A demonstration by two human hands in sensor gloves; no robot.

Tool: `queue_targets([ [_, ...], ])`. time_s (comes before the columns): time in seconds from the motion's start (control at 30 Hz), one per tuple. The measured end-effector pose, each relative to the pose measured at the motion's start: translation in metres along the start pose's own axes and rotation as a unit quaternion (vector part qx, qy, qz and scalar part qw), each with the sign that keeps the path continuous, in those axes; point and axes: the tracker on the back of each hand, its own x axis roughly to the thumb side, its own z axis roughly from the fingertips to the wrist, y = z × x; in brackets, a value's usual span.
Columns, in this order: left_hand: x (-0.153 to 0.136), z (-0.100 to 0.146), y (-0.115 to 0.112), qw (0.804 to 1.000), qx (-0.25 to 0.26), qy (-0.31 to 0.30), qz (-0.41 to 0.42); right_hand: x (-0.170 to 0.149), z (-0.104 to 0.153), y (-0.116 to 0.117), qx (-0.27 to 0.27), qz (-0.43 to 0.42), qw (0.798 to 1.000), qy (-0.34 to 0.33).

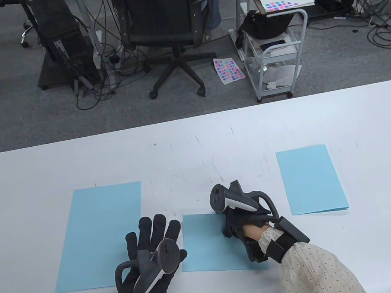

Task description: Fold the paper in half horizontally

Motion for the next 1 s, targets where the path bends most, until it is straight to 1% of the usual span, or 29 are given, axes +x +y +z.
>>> queue_targets([
  [0.1, -0.003, 0.001, 0.001, 1.000, 0.002, 0.004, 0.004, -0.002, 0.003, -0.004, -0.033, -0.017, 0.999, -0.001],
  [0.2, -0.005, 0.001, 0.001, 1.000, 0.002, 0.005, 0.007, -0.005, 0.009, -0.011, -0.052, -0.037, 0.998, -0.003],
  [0.3, -0.006, 0.002, 0.002, 1.000, 0.004, 0.005, 0.008, -0.016, 0.017, -0.022, -0.052, -0.094, 0.994, -0.005],
  [0.37, -0.006, 0.002, 0.003, 1.000, 0.007, 0.003, 0.011, -0.027, 0.024, -0.031, -0.055, -0.158, 0.986, -0.005],
  [0.47, -0.006, 0.003, 0.005, 1.000, 0.010, 0.001, 0.014, -0.053, 0.034, -0.045, -0.064, -0.268, 0.961, 0.007],
  [0.5, -0.006, 0.003, 0.005, 1.000, 0.011, 0.000, 0.014, -0.064, 0.038, -0.051, -0.082, -0.299, 0.951, 0.020],
  [0.6, -0.006, 0.003, 0.004, 1.000, 0.011, -0.002, 0.014, -0.094, 0.046, -0.060, -0.129, -0.345, 0.928, 0.061],
  [0.63, -0.005, 0.003, 0.004, 1.000, 0.010, -0.004, 0.013, -0.108, 0.049, -0.062, -0.143, -0.368, 0.915, 0.078],
  [0.67, -0.005, 0.003, 0.004, 1.000, 0.009, -0.005, 0.013, -0.117, 0.051, -0.063, -0.152, -0.381, 0.907, 0.089],
  [0.7, -0.005, 0.003, 0.003, 1.000, 0.008, -0.005, 0.012, -0.130, 0.053, -0.065, -0.169, -0.401, 0.894, 0.110],
  [0.87, -0.005, 0.004, 0.004, 1.000, 0.006, -0.004, 0.013, -0.185, 0.058, -0.064, -0.223, -0.454, 0.842, 0.188],
  [1.0, -0.005, 0.004, 0.004, 1.000, 0.006, -0.004, 0.012, -0.216, 0.056, -0.058, -0.236, -0.471, 0.818, 0.230],
])
